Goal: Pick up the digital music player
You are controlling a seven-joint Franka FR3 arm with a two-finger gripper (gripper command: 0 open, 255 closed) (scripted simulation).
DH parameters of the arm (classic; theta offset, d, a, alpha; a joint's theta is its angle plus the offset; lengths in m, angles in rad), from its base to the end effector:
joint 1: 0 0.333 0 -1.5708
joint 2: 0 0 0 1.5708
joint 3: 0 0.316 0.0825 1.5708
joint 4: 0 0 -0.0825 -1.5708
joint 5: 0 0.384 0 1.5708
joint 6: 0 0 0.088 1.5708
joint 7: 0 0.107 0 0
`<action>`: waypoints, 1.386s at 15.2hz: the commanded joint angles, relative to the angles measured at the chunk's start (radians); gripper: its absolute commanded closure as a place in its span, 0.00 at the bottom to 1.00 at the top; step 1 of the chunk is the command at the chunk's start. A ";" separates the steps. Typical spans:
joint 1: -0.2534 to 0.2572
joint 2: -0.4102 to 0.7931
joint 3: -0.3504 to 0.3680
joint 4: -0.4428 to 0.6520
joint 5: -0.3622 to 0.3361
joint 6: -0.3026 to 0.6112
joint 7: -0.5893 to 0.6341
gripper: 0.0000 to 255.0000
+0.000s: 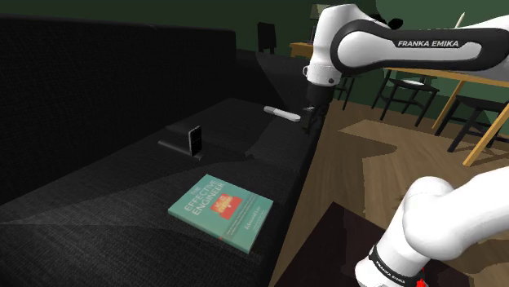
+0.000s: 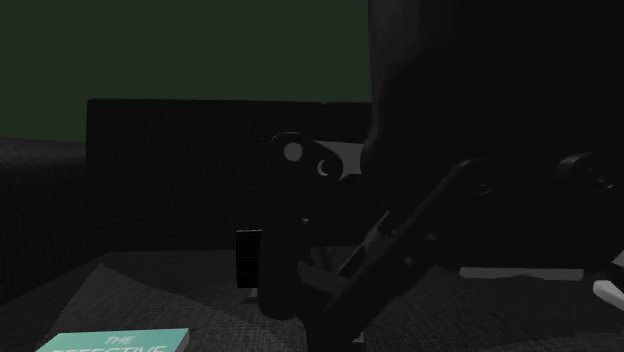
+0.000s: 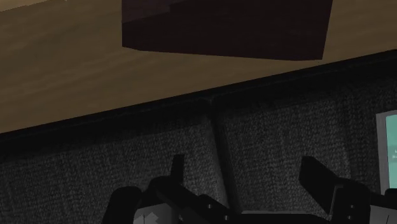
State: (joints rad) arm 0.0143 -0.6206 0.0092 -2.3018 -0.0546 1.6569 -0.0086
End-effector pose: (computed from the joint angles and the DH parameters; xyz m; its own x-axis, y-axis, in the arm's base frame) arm 0.3595 0.0037 0.5688 0.9991 0.0349 -0.0250 0.0364 -0.9976 0.0594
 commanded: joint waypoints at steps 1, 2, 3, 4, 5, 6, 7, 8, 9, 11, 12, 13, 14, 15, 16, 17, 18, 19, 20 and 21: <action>0.012 0.067 0.028 0.041 0.018 0.029 0.036 0.00; 0.017 0.099 0.038 0.063 0.024 0.041 0.050 0.00; 0.021 0.132 0.049 0.086 0.029 0.052 0.064 0.00; 0.025 0.165 0.059 0.111 0.033 0.062 0.078 0.00; 0.028 0.198 0.069 0.136 0.037 0.072 0.092 0.00; 0.032 0.231 0.079 0.163 0.039 0.080 0.106 0.00; 0.035 0.265 0.089 0.191 0.041 0.088 0.120 0.00; 0.039 0.299 0.099 0.220 0.042 0.094 0.134 0.00; 0.042 0.333 0.108 0.250 0.042 0.100 0.147 0.00; 0.049 0.402 0.126 0.314 0.040 0.108 0.175 0.00; 0.053 0.437 0.134 0.348 0.038 0.111 0.189 0.00; 0.057 0.473 0.142 0.384 0.035 0.112 0.203 0.00; 0.061 0.509 0.150 0.421 0.031 0.112 0.216 0.00; 0.066 0.545 0.157 0.459 0.026 0.112 0.230 0.00; 0.071 0.582 0.164 0.500 0.021 0.110 0.244 0.00; 0.076 0.619 0.171 0.541 0.015 0.106 0.257 0.00; 0.082 0.657 0.177 0.585 0.009 0.102 0.270 0.00; 0.088 0.696 0.183 0.631 0.001 0.096 0.283 0.00; 0.096 0.735 0.188 0.679 -0.006 0.088 0.296 0.00; 0.104 0.776 0.192 0.730 -0.014 0.079 0.308 0.00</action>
State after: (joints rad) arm 0.1090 0.1088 0.1950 -1.6405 -0.0601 1.7569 0.2843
